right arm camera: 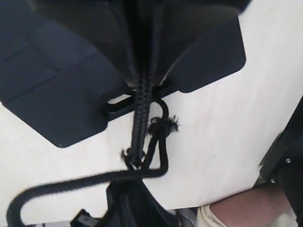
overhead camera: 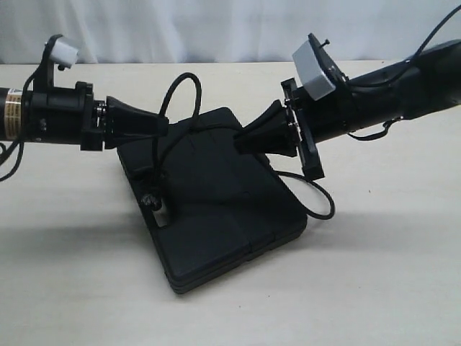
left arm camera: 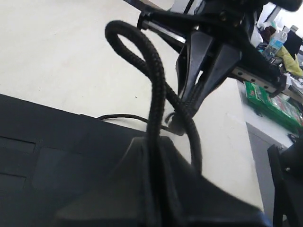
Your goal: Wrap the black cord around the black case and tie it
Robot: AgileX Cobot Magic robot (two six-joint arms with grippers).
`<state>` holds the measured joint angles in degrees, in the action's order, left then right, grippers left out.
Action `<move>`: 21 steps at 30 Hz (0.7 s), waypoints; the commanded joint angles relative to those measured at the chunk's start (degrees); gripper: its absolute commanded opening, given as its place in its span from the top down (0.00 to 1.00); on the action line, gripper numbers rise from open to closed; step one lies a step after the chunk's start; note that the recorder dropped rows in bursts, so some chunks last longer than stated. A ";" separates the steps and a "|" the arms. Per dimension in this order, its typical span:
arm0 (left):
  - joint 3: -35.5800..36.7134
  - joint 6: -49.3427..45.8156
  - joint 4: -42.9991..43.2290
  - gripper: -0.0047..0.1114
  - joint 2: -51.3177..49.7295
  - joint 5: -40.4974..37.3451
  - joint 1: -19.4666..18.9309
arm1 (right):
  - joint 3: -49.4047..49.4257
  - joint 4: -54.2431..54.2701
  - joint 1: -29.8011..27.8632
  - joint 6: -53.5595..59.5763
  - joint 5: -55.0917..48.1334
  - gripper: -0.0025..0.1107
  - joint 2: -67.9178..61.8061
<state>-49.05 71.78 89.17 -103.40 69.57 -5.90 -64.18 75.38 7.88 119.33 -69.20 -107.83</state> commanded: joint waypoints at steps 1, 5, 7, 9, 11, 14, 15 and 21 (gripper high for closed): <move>-4.62 9.84 3.94 0.96 -0.04 0.39 0.99 | -0.41 1.96 -2.94 2.04 -0.39 0.94 -2.43; -5.42 10.96 4.29 0.96 -0.28 0.39 4.03 | -0.41 3.77 -4.78 2.04 -0.77 0.94 -5.04; -5.42 10.96 3.33 0.96 -1.30 0.39 5.13 | -0.41 4.67 -5.62 2.04 -0.77 0.94 -5.89; -5.42 11.48 2.19 0.96 -3.19 0.39 5.90 | -0.41 4.75 -6.16 2.04 -0.77 0.94 -6.23; -5.42 12.50 0.41 0.96 -4.96 0.39 6.25 | -0.41 4.75 -6.43 2.04 -0.77 0.94 -6.23; -5.97 12.62 -2.68 0.96 -7.24 0.39 6.76 | -0.41 4.75 -6.43 2.04 -0.77 0.94 -6.23; -6.53 13.22 -3.30 0.96 -7.97 0.39 6.74 | -0.41 4.75 -6.43 2.04 -0.77 0.94 -6.23; -11.02 18.29 -7.71 0.96 -10.75 0.39 6.74 | -0.41 4.75 -6.43 2.04 -0.77 0.94 -6.23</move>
<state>-58.19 87.42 84.50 -113.25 69.61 0.72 -64.27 79.57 1.73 119.33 -69.39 -114.06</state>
